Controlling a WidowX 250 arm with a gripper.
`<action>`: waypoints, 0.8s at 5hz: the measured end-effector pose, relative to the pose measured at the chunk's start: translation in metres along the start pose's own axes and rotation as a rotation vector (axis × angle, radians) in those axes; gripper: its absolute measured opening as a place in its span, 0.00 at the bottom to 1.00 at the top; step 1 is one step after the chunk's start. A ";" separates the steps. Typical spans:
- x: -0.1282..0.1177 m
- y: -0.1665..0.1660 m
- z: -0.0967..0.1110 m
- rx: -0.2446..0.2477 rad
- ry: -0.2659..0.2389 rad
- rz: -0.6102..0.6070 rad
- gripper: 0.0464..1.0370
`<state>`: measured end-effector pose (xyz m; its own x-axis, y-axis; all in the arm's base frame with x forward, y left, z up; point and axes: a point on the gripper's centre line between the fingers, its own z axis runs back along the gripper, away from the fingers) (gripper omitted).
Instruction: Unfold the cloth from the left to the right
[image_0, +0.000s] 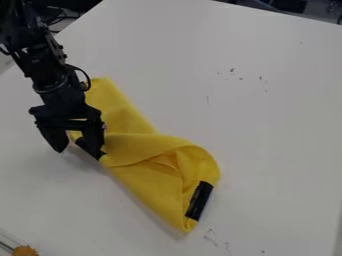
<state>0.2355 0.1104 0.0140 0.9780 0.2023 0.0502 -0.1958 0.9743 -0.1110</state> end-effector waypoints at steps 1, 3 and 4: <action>0.003 0.001 -0.006 -0.010 0.022 -0.003 0.91; 0.009 0.002 -0.003 -0.014 0.040 -0.016 0.33; 0.006 0.000 0.000 0.003 0.061 -0.027 0.12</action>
<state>0.2416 0.1118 0.0148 0.9854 0.1699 -0.0079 -0.1697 0.9796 -0.1071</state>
